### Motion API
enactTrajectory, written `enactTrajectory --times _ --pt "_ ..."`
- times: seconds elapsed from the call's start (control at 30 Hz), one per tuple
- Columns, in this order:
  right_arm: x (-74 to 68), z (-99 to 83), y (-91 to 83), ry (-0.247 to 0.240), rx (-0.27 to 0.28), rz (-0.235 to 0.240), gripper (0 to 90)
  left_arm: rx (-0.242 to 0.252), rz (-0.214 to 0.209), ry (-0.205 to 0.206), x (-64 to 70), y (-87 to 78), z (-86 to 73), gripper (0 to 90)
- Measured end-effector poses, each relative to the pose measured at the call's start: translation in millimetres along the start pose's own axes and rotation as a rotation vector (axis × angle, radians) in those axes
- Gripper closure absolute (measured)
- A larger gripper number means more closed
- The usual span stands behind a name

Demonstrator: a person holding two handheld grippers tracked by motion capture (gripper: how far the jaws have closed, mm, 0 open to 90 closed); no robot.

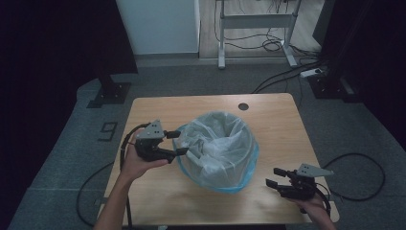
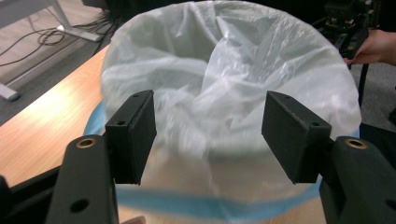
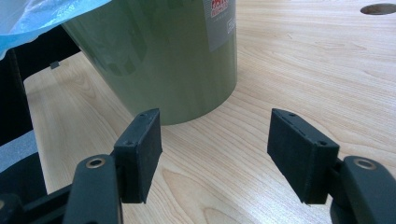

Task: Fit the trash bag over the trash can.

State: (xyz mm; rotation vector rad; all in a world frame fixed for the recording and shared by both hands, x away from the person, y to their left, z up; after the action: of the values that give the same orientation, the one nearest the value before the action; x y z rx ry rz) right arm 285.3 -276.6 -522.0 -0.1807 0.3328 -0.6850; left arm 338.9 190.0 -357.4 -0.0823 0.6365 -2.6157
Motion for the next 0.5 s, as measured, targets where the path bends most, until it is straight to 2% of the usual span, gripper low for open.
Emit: enactTrajectory --times 0.17,0.23,0.3,0.37,0.5 --pt "0.9 -0.6 0.1 0.001 -0.002 -0.002 34.4 0.016 0.025 -0.044 -2.2 -16.0 -24.4 35.1" --pt "1.2 -0.9 0.2 0.001 -0.002 -0.004 34.4 0.015 0.029 -0.051 -2.4 -17.3 -28.2 35.1" --pt "2.1 -1.1 0.2 -0.001 -0.003 -0.011 34.4 0.004 0.037 -0.078 -3.7 -21.1 -44.5 35.0" --pt "2.5 -0.9 0.3 0.000 -0.001 -0.015 34.4 0.000 0.041 -0.094 -4.6 -22.1 -53.3 35.0" --pt "2.8 -0.5 1.2 -0.001 0.002 -0.022 34.3 -0.010 0.049 -0.110 -5.9 -23.5 -62.7 35.0"
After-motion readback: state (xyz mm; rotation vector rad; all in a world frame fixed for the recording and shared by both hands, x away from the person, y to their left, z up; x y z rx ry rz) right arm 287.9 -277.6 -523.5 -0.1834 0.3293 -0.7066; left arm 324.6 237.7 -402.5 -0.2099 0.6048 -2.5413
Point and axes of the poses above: each handheld gripper's, and its own axes: y roughly forward along the jaws, z roughly out of its top, x roughly to its right, the point moved 1 cm from there along y, roughly forward along the jaws, and after that the axes turned 6 degrees about x, right-handed, at the moved point
